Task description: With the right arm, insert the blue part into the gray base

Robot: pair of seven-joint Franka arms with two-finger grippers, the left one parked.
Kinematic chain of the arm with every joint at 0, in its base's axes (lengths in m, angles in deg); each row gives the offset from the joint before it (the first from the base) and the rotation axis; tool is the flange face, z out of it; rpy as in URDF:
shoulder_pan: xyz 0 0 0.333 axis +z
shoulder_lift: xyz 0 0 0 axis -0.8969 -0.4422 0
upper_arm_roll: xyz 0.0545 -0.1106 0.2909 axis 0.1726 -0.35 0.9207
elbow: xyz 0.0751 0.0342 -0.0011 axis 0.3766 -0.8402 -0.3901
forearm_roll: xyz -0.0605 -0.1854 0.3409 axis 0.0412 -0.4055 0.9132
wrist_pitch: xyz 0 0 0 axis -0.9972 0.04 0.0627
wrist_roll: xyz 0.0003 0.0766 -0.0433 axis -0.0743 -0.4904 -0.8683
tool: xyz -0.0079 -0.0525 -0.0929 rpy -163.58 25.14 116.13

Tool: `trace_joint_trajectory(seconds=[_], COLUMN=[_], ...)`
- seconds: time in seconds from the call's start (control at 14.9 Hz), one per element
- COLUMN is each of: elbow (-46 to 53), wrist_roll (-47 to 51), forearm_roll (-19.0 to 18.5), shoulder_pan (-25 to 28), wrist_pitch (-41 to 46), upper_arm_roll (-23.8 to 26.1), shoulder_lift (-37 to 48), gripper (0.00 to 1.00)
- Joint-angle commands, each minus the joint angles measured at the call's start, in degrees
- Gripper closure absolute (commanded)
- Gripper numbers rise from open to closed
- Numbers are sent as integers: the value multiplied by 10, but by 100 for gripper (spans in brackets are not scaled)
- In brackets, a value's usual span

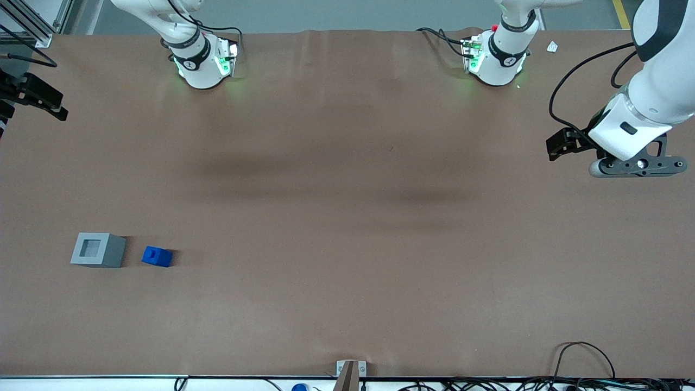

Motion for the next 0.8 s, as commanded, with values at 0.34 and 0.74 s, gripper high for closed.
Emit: trace_joint_trajectory(seconds=[0.34,0.74], elbow=[8,4], wrist_roll=[-4,-3], forearm_roll=[6,31], shoulder_pan=[-5,-16], wrist_pitch=[-15,-37], upper_arm_roll=[-1,-1], shoulder_lift=[-29,-64], gripper=[0,0])
